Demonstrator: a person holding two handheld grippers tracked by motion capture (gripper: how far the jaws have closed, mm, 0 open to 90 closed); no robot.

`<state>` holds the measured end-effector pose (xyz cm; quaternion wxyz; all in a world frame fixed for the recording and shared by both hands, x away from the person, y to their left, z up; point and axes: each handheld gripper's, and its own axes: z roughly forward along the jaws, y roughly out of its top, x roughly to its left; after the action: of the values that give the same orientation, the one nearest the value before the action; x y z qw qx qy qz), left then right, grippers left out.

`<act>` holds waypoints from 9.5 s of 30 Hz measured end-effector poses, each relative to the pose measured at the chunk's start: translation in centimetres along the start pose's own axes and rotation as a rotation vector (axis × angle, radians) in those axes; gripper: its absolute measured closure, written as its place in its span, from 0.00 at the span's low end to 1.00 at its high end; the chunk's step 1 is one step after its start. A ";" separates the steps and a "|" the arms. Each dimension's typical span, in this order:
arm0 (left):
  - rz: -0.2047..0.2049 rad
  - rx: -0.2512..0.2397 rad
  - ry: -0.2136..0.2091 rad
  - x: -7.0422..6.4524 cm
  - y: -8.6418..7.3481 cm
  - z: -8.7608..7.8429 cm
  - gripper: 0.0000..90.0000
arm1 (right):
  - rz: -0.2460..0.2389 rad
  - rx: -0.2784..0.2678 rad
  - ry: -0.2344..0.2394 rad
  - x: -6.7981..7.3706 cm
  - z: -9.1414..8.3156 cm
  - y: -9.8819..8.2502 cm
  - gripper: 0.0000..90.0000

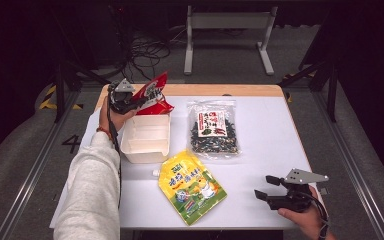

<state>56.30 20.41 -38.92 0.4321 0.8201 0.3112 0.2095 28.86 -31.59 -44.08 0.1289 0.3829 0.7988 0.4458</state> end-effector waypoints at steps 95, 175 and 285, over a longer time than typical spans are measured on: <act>0.021 0.033 -0.091 -19.7 -14.2 -13.6 0.13 | -0.072 0.074 0.013 -5.2 9.5 7.5 0.52; -0.030 0.027 -0.216 -19.9 -14.3 -12.7 0.14 | -0.369 0.137 0.076 -2.5 4.7 4.4 1.00; -0.074 -0.182 -0.500 -24.3 2.8 3.1 0.77 | -0.151 -0.176 0.153 -8.0 3.4 7.5 0.85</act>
<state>41.66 0.60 -40.06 0.5749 0.7921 0.2045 0.0113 39.82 -32.98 -41.00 0.1337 0.2737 0.7907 0.5311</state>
